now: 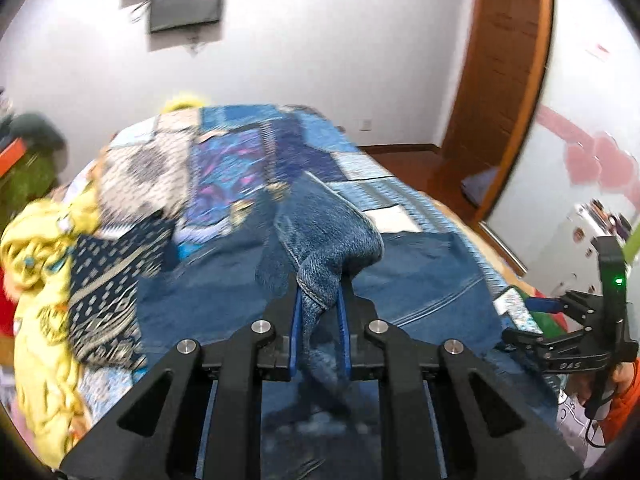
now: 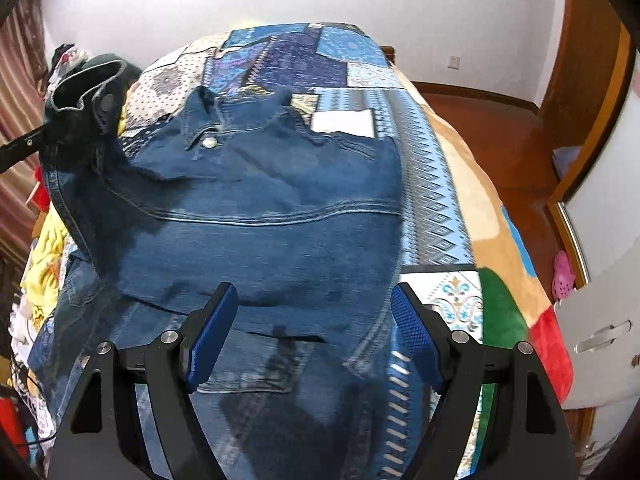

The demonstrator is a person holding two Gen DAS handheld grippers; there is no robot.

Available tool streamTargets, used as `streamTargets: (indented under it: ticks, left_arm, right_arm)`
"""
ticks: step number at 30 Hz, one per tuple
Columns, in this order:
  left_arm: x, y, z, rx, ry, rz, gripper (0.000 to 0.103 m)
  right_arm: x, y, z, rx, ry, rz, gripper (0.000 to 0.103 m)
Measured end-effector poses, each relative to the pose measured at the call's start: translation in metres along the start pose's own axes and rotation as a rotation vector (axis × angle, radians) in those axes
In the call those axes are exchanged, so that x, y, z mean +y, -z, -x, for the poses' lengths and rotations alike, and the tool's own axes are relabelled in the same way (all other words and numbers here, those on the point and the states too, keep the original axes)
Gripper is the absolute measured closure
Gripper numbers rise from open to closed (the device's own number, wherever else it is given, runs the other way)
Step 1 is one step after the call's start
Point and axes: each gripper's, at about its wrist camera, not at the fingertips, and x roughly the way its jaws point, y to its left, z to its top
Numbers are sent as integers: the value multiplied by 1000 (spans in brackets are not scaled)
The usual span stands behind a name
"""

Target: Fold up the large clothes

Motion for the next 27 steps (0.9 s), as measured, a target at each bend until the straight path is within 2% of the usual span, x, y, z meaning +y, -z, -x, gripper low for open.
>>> streamTargets:
  ticks: [4,11,18,22,24,27]
  left_arm:
    - [43,22,2,33,-1,104,88]
    - [94,64,-8,84,5,243,88]
    - [118,103,-25,178,-3,291,88]
    - [121,120,-28,224,-13,287,82]
    - [120,127,-28,247,-92,263,65]
    - [122,135,-22,261,-171,222,49]
  right_arm:
    - [19,-2,-2,6,-1,35,27]
    - [43,-4,-6,20,-14,53,27]
    - [60,-1,-10,43,-7,71,27]
    - [65,1,-14,57,-5,79,27]
    - [67,2,-16,63,-6,80,27]
    - [68,4,-17,69,-9,81,27]
